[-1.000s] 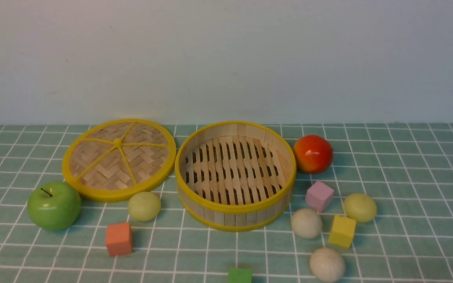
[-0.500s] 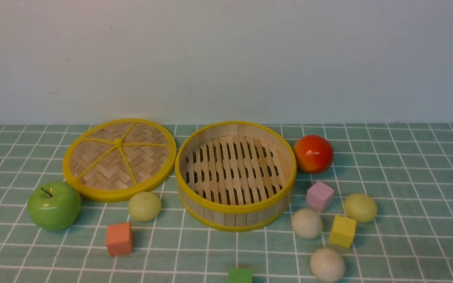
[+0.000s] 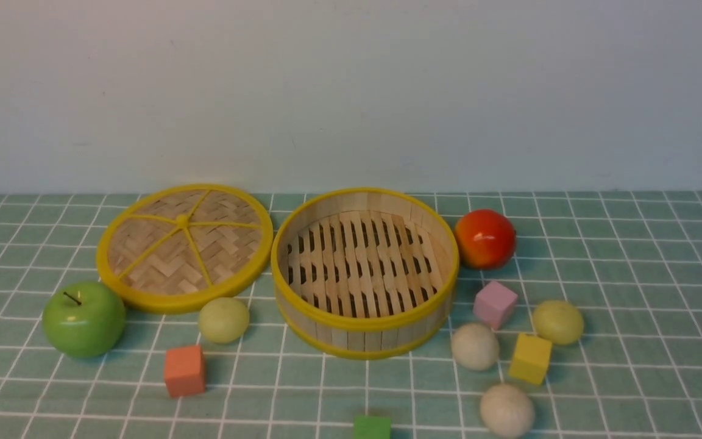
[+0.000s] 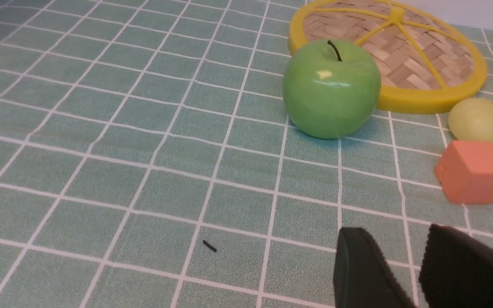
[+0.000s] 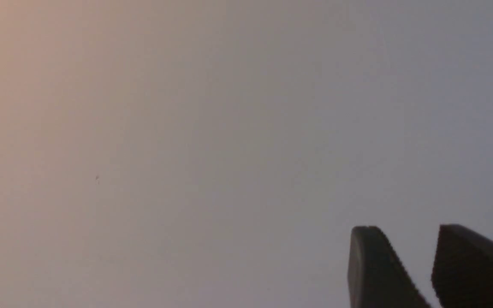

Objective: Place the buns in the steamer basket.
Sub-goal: Use the right arm to grab a steamed stuffed bun

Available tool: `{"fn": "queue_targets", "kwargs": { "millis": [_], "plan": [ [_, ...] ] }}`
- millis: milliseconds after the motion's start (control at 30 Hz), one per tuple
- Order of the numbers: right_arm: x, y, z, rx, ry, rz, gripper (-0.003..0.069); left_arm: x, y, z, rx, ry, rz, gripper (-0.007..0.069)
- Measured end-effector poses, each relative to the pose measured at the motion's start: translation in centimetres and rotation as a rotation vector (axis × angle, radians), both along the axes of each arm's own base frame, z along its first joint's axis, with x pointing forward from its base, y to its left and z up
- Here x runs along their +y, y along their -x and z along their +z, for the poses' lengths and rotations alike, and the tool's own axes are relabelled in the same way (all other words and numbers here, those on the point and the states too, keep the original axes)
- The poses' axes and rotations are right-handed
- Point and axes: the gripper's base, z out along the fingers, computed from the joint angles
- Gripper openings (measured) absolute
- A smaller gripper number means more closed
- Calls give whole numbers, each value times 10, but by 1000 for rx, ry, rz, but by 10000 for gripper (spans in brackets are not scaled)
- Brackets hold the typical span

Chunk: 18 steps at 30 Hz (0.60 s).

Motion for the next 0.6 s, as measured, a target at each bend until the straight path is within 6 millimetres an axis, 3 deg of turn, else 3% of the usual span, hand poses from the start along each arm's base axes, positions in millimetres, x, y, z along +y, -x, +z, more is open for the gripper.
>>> {"fn": "queue_targets", "kwargs": {
  "millis": [100,200,400,600],
  "plan": [
    [-2,-11,34,129,-10,-17,239,0,0,0,0,0,0,238],
    [-4,-28,41,316,-32,-28,239,0,0,0,0,0,0,238],
    [-3,-68,4,780,-107,-19,239,0,0,0,0,0,0,238],
    [2,-101,-25,1026,-173,35,239,0,0,0,0,0,0,238]
  ]
}}
